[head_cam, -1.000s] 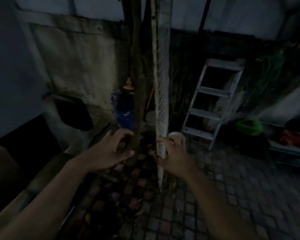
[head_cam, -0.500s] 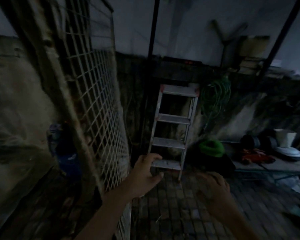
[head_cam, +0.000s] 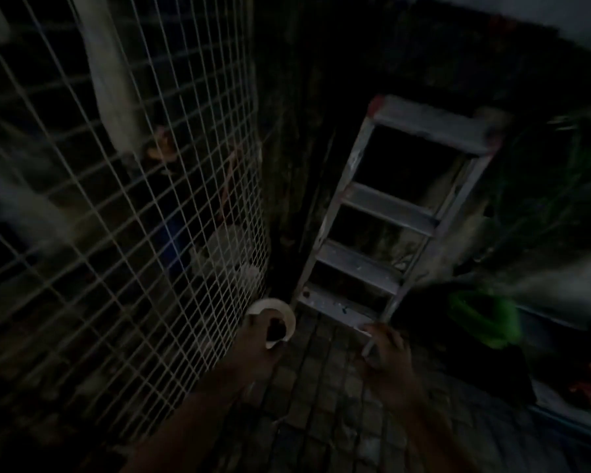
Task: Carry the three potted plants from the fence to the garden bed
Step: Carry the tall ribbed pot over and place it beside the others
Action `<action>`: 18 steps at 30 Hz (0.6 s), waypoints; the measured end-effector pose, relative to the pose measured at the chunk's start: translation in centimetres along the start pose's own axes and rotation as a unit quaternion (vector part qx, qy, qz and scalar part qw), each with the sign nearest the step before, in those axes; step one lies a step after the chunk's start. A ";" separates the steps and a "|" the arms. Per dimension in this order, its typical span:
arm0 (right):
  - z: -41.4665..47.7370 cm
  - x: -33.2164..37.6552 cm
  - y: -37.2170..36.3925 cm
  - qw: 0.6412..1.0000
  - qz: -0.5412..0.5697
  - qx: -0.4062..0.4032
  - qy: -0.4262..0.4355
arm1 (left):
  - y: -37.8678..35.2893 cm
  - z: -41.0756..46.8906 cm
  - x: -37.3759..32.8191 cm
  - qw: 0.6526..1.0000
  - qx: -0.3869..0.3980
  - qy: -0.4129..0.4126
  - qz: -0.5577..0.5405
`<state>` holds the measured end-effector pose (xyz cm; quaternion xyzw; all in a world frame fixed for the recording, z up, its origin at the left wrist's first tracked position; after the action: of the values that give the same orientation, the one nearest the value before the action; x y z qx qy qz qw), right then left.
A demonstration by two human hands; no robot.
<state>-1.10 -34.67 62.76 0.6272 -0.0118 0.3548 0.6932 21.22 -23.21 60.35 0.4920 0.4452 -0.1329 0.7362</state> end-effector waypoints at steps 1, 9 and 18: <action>0.9 -1.5 -2.2 0.999 0.003 0.035 0.006 | -2.0 -0.2 1.8 0.999 0.009 0.031 0.020; 4.1 -9.1 -17.7 0.981 -0.017 0.169 0.098 | -13.1 0.0 15.2 0.978 0.043 0.131 0.154; 0.2 -19.5 -33.3 0.971 -0.022 0.230 0.062 | -26.8 0.7 28.3 0.964 0.094 0.139 0.208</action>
<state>1.32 -42.88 25.17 0.7470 0.1270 0.3708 0.5370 20.67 -29.85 21.93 0.6547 0.4162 0.0512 0.6289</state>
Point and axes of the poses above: each hand's wrist, its own z-axis towards the middle knuckle, its own y-axis out of the back of the hand, x = y × z, the point moved 10 cm from there along z, towards the middle knuckle, and after that the axes turned 14 degrees about -x, right-handed, at the moved point
